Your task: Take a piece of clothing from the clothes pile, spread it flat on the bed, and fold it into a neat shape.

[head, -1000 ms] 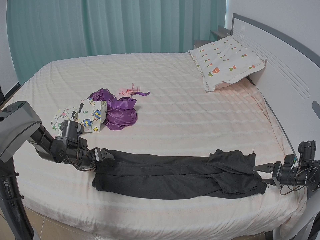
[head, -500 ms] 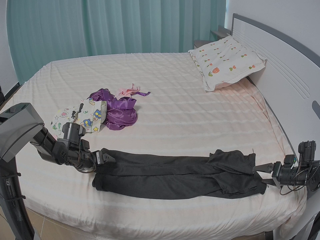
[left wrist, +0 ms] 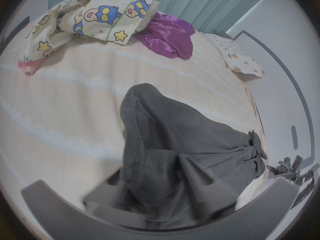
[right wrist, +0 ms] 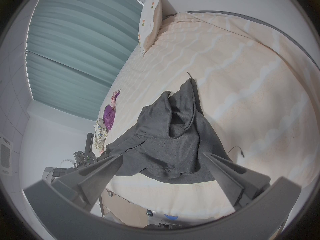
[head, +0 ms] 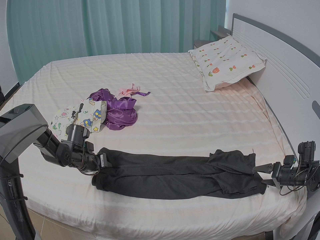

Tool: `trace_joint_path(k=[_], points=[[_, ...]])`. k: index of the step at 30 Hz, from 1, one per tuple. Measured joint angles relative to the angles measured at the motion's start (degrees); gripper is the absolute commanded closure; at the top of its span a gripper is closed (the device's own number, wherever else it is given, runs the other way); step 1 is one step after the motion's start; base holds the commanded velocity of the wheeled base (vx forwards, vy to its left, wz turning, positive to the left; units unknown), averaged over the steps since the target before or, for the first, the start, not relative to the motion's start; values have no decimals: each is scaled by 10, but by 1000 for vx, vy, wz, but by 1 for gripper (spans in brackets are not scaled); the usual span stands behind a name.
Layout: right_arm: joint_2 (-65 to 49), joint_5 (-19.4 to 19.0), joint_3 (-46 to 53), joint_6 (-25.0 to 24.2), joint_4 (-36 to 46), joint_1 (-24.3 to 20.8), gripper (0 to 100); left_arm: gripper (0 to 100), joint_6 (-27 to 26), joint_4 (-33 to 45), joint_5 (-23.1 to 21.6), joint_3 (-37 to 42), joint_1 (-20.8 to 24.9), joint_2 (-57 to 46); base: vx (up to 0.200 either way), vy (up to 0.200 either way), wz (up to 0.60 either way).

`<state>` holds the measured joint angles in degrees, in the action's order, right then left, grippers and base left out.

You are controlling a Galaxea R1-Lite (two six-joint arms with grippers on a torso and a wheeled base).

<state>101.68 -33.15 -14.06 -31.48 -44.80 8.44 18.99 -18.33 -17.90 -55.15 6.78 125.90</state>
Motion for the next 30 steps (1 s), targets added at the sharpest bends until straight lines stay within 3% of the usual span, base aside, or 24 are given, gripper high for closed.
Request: trace_joint_path(k=[12, 21, 30], points=[[0, -2, 1, 0, 0, 0, 0, 100, 1, 1, 1, 13, -13, -5, 0, 0, 0], [2, -4, 0, 0, 0, 2, 0, 100, 1, 5, -5, 40, -72, -46, 0, 0, 0], [5, -6, 0, 0, 0, 3, 0, 100, -1, 9, -52, 80, -148, -102, 0, 0, 0]])
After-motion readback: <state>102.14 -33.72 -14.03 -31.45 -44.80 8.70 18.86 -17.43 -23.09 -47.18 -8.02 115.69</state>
